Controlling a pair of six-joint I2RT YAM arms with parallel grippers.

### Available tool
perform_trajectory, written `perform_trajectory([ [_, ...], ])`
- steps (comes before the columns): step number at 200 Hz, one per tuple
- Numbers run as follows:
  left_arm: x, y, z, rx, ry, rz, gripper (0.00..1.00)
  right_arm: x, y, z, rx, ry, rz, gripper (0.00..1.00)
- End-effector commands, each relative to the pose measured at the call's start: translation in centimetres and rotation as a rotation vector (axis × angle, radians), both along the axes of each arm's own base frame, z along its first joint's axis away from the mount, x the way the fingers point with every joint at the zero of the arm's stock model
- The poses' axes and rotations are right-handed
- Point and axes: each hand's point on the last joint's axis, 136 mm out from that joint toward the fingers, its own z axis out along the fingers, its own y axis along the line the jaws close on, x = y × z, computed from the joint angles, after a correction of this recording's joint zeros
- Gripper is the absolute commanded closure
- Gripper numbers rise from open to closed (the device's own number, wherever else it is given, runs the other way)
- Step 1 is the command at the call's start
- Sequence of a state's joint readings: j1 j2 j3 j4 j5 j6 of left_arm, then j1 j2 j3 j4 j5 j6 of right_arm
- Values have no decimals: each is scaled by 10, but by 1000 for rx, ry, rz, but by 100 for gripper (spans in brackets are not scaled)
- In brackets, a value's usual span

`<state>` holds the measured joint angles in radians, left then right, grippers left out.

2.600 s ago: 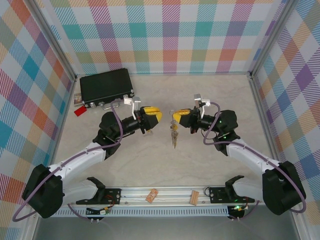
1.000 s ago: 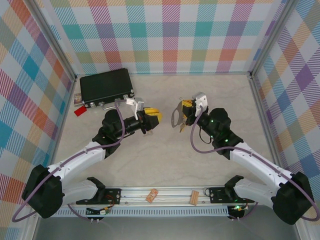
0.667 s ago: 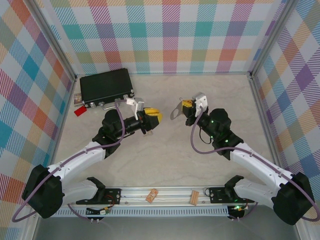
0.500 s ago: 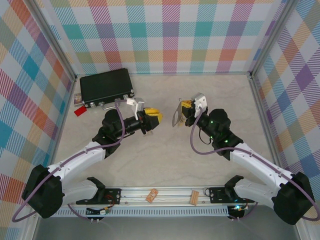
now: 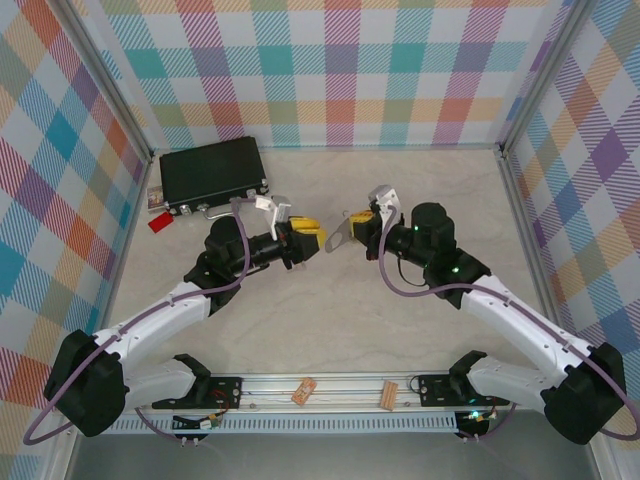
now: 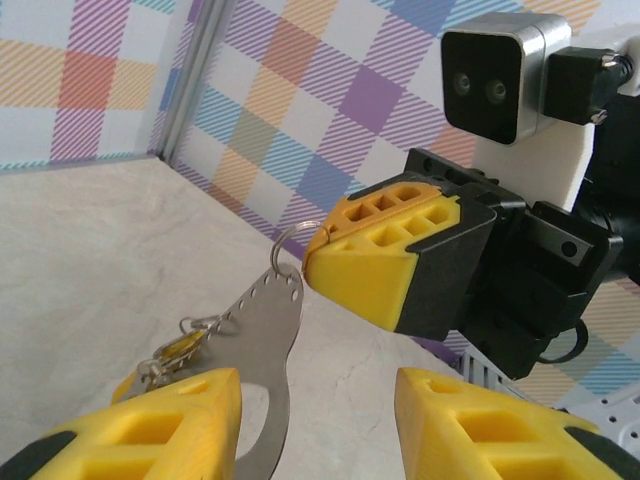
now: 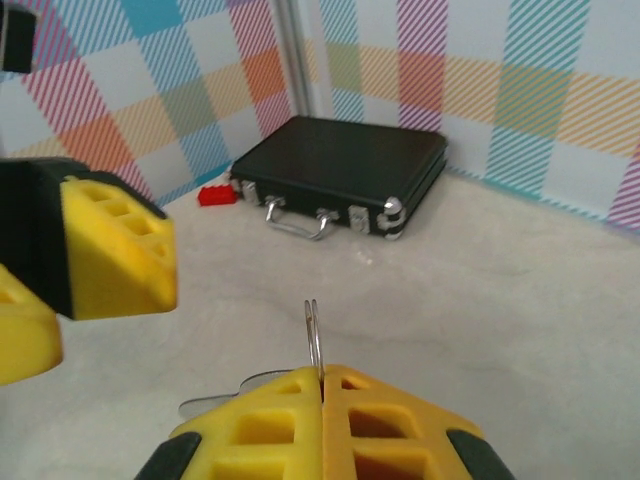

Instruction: Put the keys on the keyring

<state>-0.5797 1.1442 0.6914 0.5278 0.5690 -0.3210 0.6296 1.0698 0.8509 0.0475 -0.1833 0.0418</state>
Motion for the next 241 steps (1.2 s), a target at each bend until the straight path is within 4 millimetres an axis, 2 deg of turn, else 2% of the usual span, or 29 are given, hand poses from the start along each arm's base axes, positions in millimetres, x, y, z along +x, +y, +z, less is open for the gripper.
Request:
perform_trajectory([
  [1,-5,-6,17,-12,-57,-72,56,-18,7,-1,-2,98,103,100],
  [25,-6,-14,14,-6,-66,-135,56,-22,8,-4,-18,151,139,100],
  [59,4,-19,4,10,-62,-157,57,-25,8,0,-1,168,170,100],
  [102,4,-28,3,-8,-53,-233,65,-26,10,2,17,183,197,100],
  [138,6,-31,3,-16,-50,-248,66,-27,12,2,24,190,217,100],
  [163,6,-32,3,-18,-50,-254,70,-28,12,1,25,193,224,100],
  [179,5,-33,3,-17,-49,-266,79,-28,12,4,30,188,228,100],
  [222,1,-35,2,-16,-37,-301,81,-30,12,6,44,187,242,100],
  [241,-1,-36,1,-14,-34,-316,87,-29,11,8,50,189,242,100],
])
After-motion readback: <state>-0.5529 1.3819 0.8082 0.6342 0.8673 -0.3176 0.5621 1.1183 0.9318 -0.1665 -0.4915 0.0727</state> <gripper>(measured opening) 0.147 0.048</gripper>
